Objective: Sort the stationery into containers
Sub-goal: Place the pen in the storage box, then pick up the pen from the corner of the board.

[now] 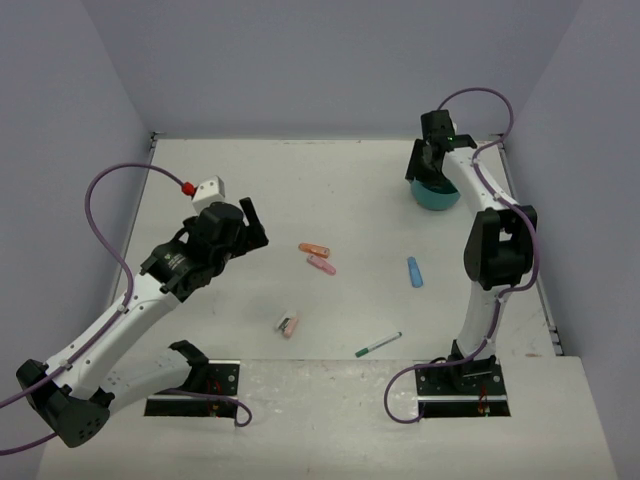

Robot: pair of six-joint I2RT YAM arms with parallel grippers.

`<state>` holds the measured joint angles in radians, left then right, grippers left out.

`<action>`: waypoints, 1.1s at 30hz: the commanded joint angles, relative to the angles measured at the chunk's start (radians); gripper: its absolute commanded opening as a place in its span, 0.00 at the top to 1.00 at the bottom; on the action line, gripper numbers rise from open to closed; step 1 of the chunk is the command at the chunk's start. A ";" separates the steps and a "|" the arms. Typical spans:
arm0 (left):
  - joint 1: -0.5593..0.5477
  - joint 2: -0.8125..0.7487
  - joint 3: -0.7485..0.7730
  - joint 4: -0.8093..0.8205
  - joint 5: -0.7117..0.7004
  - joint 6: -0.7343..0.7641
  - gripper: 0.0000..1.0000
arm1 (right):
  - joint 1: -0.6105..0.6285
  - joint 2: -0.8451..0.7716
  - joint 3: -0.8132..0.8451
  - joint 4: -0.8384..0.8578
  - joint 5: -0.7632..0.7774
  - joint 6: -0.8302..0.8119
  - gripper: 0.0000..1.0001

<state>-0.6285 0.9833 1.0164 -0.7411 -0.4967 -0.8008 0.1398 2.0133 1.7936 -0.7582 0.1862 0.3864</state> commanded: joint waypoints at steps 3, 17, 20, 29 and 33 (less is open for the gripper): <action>0.005 0.037 -0.031 0.085 0.078 0.064 0.00 | 0.023 -0.128 0.031 -0.031 -0.052 -0.035 0.46; -0.549 0.580 0.082 0.304 0.255 0.306 0.02 | 0.081 -0.907 -0.520 0.111 -0.128 -0.072 0.26; -0.628 0.689 0.144 0.303 0.302 0.373 0.08 | 0.081 -0.997 -0.545 0.082 -0.131 -0.055 0.26; -0.689 0.866 0.288 0.320 0.395 0.485 0.27 | 0.080 -1.085 -0.568 0.015 -0.101 -0.072 0.27; -0.700 0.948 0.372 0.303 0.402 0.495 0.30 | 0.081 -1.087 -0.569 0.020 -0.117 -0.070 0.27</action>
<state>-1.3101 1.8689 1.2980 -0.4504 -0.1251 -0.3700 0.2222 0.9364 1.2263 -0.7306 0.0849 0.3317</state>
